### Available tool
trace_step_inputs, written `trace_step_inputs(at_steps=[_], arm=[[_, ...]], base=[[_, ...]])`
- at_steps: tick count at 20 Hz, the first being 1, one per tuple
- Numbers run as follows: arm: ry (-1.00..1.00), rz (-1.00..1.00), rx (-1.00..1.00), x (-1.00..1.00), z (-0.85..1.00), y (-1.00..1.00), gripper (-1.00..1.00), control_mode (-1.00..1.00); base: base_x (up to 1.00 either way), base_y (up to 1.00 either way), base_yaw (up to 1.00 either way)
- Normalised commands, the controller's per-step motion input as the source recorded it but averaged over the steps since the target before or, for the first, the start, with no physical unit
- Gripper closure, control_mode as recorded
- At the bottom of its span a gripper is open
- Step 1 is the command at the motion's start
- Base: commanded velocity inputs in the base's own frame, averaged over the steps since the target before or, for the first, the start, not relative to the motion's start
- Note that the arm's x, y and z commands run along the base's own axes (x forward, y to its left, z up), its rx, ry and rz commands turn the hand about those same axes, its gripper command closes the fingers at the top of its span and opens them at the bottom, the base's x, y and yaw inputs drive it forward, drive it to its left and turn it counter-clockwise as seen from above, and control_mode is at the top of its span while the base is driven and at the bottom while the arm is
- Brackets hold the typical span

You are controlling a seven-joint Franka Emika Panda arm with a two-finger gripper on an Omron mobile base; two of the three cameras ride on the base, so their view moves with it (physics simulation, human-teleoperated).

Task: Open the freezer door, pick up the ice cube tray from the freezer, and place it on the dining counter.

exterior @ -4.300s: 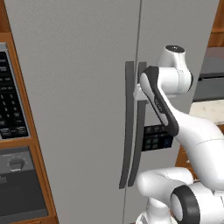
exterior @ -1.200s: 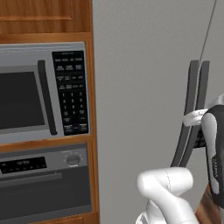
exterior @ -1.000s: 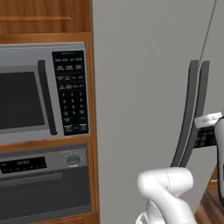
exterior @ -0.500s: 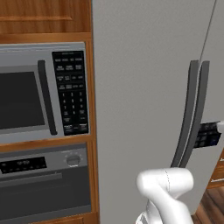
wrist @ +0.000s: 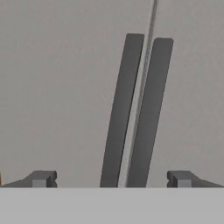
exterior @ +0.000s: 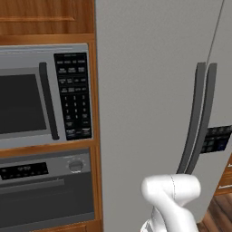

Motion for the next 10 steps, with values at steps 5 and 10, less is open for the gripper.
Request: trace_step_inputs(at_steps=[5,10], arm=[[-0.12,0.05,0.05,0.57,0.0,0.0,-1.0,-1.0],[0.0,0.02,0.08,0.57,0.0,0.0,-1.0,-1.0]], base=[[0.0,0.0,0.0],[0.0,0.0,0.0]])
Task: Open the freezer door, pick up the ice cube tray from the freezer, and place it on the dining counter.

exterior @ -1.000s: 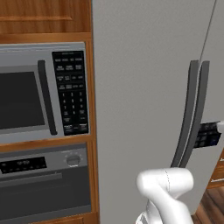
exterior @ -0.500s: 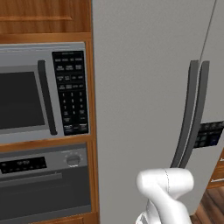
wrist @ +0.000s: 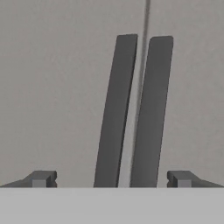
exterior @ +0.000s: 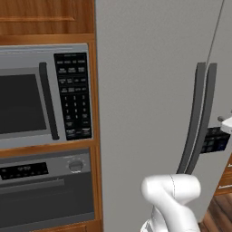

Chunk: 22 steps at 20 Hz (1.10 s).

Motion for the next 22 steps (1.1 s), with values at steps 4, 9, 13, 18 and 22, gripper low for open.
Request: trace_step_inputs(at_steps=[4,9,13,18,22], arm=[[0.0,0.01,0.07,0.48,0.0,0.0,-1.0,-1.0],[0.0,0.01,0.05,0.46,0.0,0.0,-1.0,-1.0],[0.0,0.03,0.06,0.47,0.0,-0.12,-1.0,-1.0],[0.0,0.05,0.05,0.38,0.0,-0.2,-1.0,-1.0],[0.0,0.05,0.04,0.35,0.0,-0.17,-1.0,-1.0]], base=[[0.0,0.0,0.0],[0.0,0.0,0.0],[0.0,0.0,0.0],[0.0,0.0,0.0],[0.0,0.0,0.0]])
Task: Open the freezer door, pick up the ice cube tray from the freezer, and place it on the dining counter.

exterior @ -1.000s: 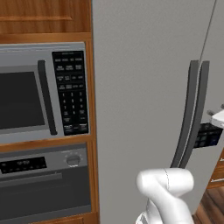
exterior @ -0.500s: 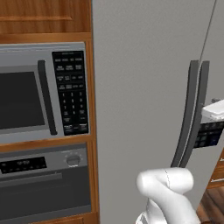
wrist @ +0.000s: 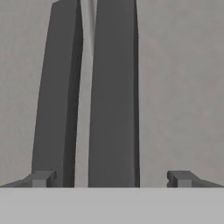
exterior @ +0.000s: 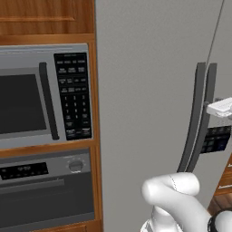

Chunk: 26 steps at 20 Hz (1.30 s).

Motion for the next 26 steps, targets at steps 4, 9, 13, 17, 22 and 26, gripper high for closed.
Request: trace_step_inputs(at_steps=[4,9,13,17,22,26], arm=[[0.0,0.05,0.01,0.35,0.0,-0.07,-1.0,-1.0],[0.0,0.02,0.0,0.31,0.0,0.0,-1.0,-1.0],[0.0,0.0,0.0,0.18,0.0,0.0,1.0,-1.0],[0.0,0.0,0.0,0.0,0.0,0.0,1.0,-1.0],[0.0,0.0,0.0,-0.04,0.0,0.0,1.0,-1.0],[-0.01,0.0,0.0,-0.36,0.0,-0.06,1.0,-1.0]], base=[[0.0,0.0,0.0],[0.0,0.0,0.0],[0.0,0.0,0.0],[0.0,0.0,0.0],[0.0,0.0,0.0],[0.0,0.0,0.0]])
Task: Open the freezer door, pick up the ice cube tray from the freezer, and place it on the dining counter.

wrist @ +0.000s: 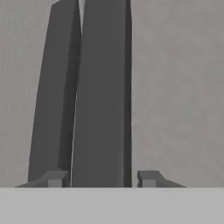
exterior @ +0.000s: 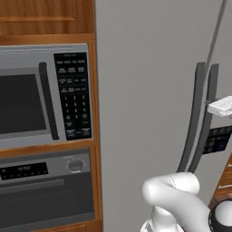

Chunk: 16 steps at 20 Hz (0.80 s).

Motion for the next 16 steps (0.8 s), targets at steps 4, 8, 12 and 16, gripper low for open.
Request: trace_step_inputs(at_steps=[4,8,12,16], arm=[[0.0,0.0,0.0,-0.51,0.06,-0.37,1.0,-1.0],[0.0,0.0,0.0,-0.53,0.06,-0.52,1.0,-1.0],[0.0,0.0,0.0,-0.52,0.05,-0.54,1.0,-1.0],[0.0,0.0,0.0,-0.53,0.05,-0.56,1.0,-1.0]], base=[[0.0,0.0,0.0],[0.0,0.0,0.0],[0.0,0.0,0.0],[0.0,0.0,0.0]])
